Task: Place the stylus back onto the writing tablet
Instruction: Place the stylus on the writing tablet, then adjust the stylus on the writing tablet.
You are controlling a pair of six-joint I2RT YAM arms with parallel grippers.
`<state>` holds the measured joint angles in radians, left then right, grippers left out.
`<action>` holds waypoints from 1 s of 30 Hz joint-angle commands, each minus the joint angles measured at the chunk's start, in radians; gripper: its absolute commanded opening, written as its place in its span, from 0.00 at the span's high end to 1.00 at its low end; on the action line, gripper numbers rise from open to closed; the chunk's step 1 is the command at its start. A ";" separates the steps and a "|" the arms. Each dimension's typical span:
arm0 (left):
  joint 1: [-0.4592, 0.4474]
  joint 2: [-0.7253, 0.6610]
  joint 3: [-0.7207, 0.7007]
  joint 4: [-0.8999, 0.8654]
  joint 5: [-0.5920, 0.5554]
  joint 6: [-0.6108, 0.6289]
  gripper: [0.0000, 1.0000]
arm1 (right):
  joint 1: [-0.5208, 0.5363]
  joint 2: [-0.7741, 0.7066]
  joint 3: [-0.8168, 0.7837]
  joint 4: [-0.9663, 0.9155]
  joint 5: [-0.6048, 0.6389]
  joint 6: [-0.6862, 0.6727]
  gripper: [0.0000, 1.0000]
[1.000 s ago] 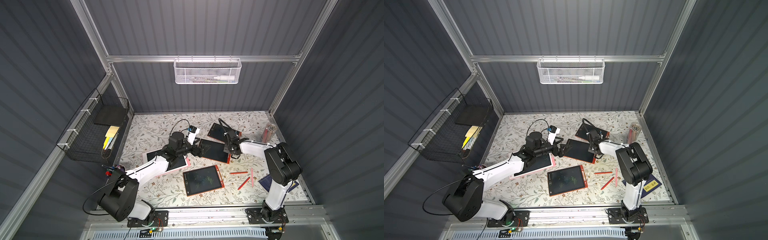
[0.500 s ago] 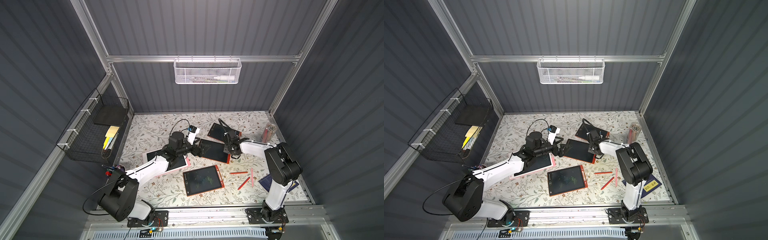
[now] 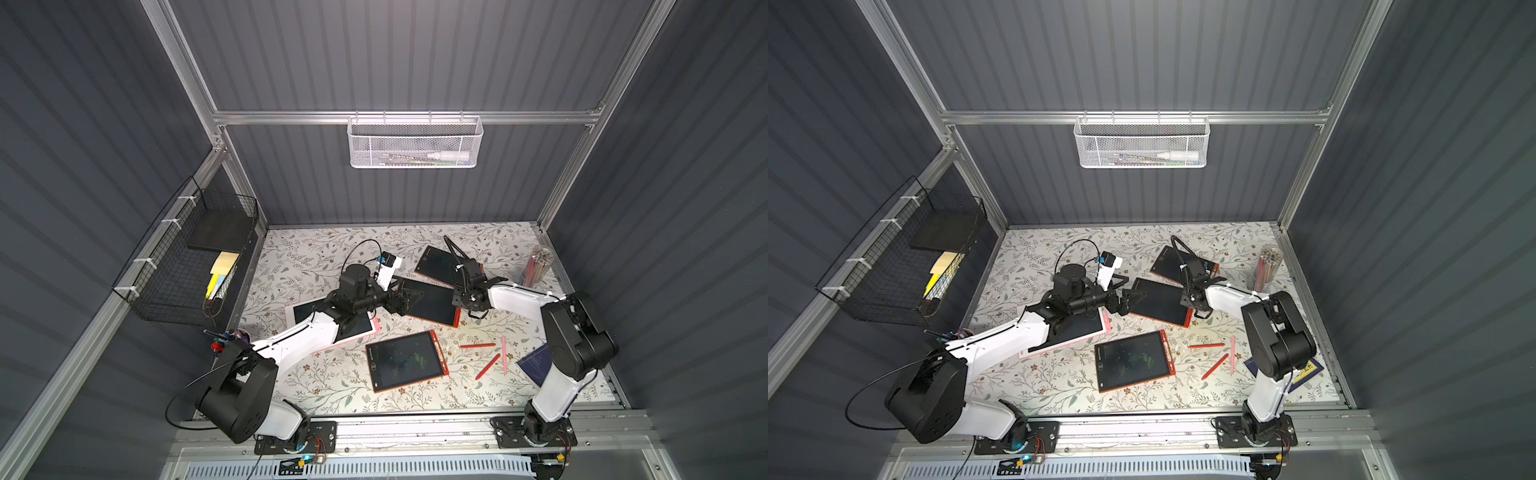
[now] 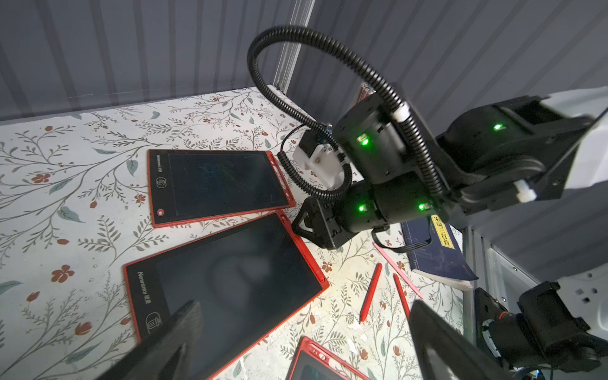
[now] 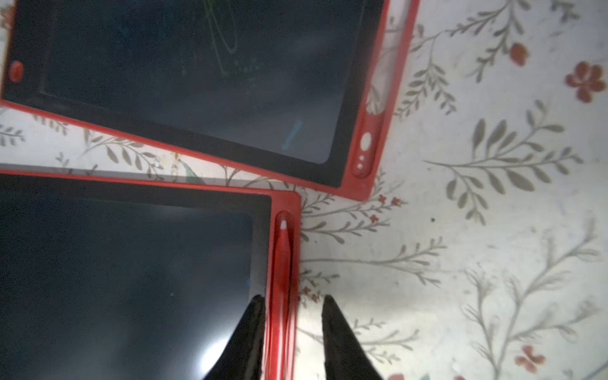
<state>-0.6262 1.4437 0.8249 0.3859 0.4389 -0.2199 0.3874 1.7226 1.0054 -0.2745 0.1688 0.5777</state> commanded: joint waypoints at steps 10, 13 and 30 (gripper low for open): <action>-0.160 0.231 0.070 0.256 0.011 -0.110 0.01 | -0.172 -0.252 -0.194 0.065 -0.317 -0.005 0.70; -0.185 0.296 0.089 0.313 0.017 -0.128 0.02 | -0.208 -0.267 -0.238 0.125 -0.412 0.024 0.71; -0.249 0.572 0.313 0.157 -0.029 -0.115 0.67 | -0.274 -0.282 -0.257 0.135 -0.473 0.023 0.77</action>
<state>-0.8581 1.9797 1.0779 0.6426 0.4603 -0.3603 0.1184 1.4498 0.7555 -0.1345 -0.2924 0.6170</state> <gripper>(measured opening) 0.338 0.232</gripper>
